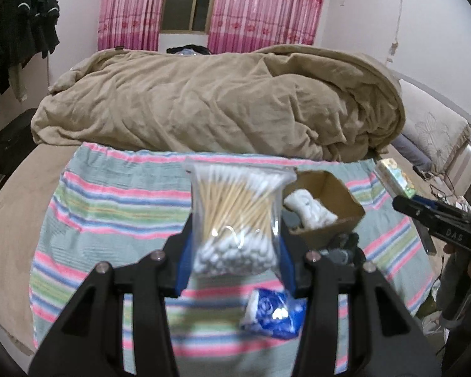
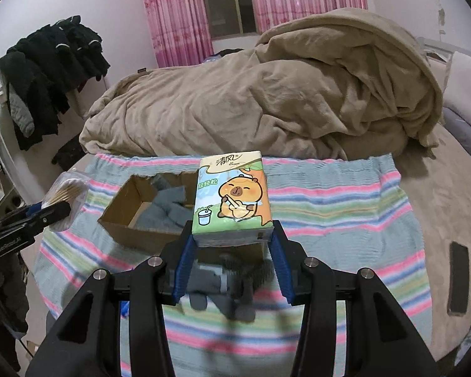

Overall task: Organize objects
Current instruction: 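Lower the swab bag with the left tool while the right tool lowers the tissues into the box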

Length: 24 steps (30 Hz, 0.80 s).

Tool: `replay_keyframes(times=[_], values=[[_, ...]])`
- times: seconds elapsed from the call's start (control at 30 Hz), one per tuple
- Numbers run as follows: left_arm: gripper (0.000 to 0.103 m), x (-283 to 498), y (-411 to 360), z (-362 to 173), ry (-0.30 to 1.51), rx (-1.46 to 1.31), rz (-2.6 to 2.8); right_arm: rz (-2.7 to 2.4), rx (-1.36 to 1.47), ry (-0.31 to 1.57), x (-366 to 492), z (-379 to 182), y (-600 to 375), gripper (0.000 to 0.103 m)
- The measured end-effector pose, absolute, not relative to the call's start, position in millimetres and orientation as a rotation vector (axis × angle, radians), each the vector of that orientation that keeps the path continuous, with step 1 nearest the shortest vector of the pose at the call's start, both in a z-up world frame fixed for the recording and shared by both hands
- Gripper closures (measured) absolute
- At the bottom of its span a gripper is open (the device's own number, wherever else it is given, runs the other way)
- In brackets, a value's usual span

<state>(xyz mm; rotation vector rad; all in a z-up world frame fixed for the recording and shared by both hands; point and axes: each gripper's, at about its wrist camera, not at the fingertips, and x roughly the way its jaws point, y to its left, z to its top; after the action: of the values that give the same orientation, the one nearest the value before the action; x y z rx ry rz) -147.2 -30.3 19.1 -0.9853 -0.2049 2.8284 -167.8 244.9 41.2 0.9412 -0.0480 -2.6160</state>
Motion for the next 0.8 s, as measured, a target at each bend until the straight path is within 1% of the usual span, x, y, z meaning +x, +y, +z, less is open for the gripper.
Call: replay_keyframes(times=[0.17,0.5,0.6,0.7,0.8], values=[[0.056,-180.2,-33.9,5.2,-0.236,-1.029,2.819,-2.6,0.951,-0.064,-199.5,34.0,234.6,0.055],[0.056,-227.2,-33.3,-39.0,-0.244,-1.164,2.771,-2.57,1.074,-0.054,-248.7,-8.8,215.8,0.055],[0.056,-233.5,-30.8,-44.4,-0.227,-1.178,2.76,-2.567,1.096,-0.039,-254.3,-17.3,211.9,0.055],[0.055,-236.1,-31.3,-43.0,-0.254,-1.19,2.745,-2.579,1.098,-0.018,-255.2,-19.7,207.6,0.054],[0.052,-237.9,-33.6,-41.1,-0.273,-1.214,2.734,-2.575,1.098,-0.03,-255.2,-17.9,207.2,0.048]])
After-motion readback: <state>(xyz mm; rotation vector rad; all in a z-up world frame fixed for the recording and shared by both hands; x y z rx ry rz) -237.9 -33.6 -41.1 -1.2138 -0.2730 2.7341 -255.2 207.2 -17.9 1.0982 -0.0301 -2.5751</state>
